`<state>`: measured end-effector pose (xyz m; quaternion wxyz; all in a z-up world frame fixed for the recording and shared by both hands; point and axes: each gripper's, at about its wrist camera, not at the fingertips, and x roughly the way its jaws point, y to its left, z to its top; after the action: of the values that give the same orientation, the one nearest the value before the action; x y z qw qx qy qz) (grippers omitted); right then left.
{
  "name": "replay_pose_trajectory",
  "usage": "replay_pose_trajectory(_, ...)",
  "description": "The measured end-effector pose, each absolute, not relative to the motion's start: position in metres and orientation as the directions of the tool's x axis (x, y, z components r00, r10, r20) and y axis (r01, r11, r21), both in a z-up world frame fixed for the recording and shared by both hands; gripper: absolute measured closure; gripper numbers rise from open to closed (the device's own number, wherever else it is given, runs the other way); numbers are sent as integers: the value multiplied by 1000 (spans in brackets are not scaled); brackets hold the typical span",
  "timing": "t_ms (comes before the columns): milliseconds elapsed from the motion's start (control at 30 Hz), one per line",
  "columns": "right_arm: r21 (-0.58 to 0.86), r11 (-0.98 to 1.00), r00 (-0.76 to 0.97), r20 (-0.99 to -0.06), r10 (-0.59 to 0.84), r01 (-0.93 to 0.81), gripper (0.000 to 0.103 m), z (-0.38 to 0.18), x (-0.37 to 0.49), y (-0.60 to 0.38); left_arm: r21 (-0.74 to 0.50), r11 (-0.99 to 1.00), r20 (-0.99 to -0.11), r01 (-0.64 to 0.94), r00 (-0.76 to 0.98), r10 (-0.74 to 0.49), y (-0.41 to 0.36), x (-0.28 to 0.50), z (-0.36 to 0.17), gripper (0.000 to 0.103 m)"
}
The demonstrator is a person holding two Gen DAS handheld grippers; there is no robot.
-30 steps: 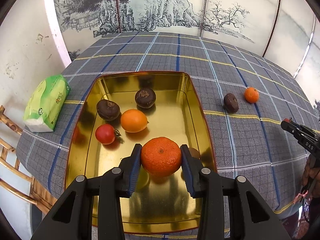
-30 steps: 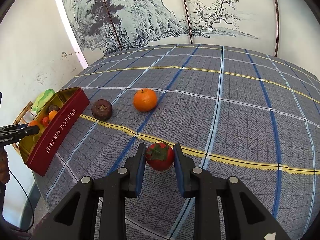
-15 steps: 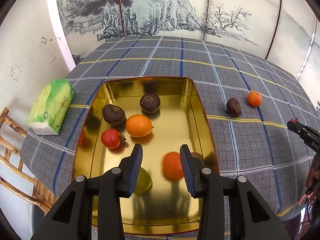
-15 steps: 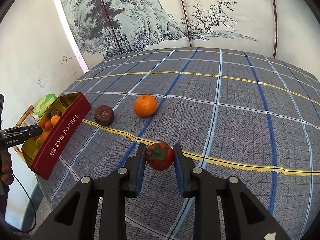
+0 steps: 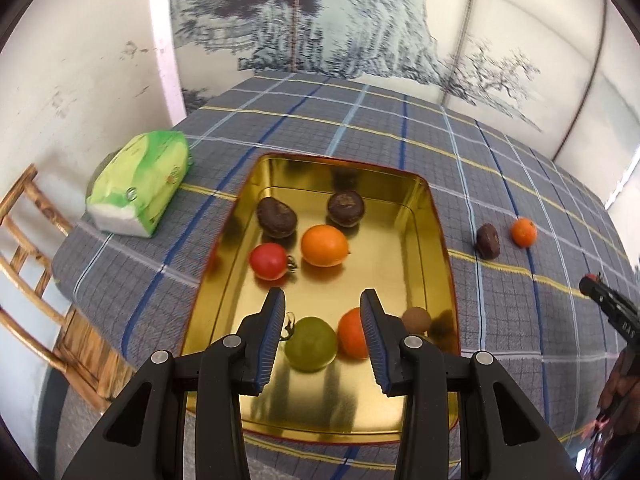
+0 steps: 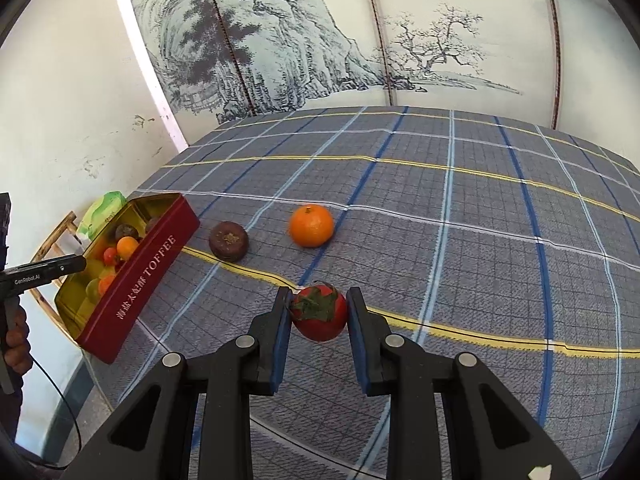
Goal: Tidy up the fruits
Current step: 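Lower the mandarin into the tin and open the left tool, then carry the red tomato into the tin and open the right tool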
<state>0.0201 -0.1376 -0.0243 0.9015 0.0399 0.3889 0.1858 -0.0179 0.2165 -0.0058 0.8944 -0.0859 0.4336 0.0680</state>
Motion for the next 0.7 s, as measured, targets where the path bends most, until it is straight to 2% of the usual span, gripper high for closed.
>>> replay_pose_trajectory(167, 209, 917, 625, -678, 386, -340, 78, -16, 20, -122, -103, 969, -793, -223, 606, 55, 219, -22, -7, 61)
replay_pose_trajectory(300, 207, 903, 622, -666, 412, -376, 78, -5, 19, -105, -70, 970, -787, -232, 611, 89, 218, -26, -6, 53)
replay_pose_trajectory(700, 247, 837, 567, -640, 519, -488, 78, 19, 28, -46, 4, 969, -751, -246, 639, 166, 223, -35, -2, 42)
